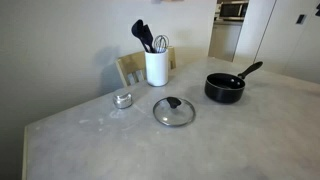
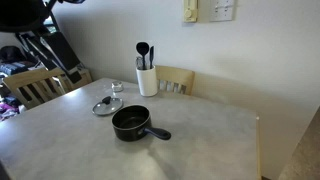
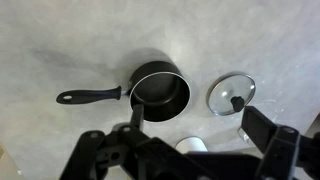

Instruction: Put the lid on the black pot

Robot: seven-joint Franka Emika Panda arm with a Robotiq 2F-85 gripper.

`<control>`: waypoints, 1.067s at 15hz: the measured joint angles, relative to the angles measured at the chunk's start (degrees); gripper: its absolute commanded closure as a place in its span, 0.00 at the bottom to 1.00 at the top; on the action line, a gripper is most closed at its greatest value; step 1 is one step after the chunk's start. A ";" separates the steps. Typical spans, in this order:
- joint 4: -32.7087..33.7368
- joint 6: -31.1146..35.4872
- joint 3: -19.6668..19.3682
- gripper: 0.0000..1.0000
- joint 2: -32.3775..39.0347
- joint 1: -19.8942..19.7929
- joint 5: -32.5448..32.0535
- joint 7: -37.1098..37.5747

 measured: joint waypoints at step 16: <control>3.62 5.72 2.19 0.00 12.60 10.04 14.10 -12.60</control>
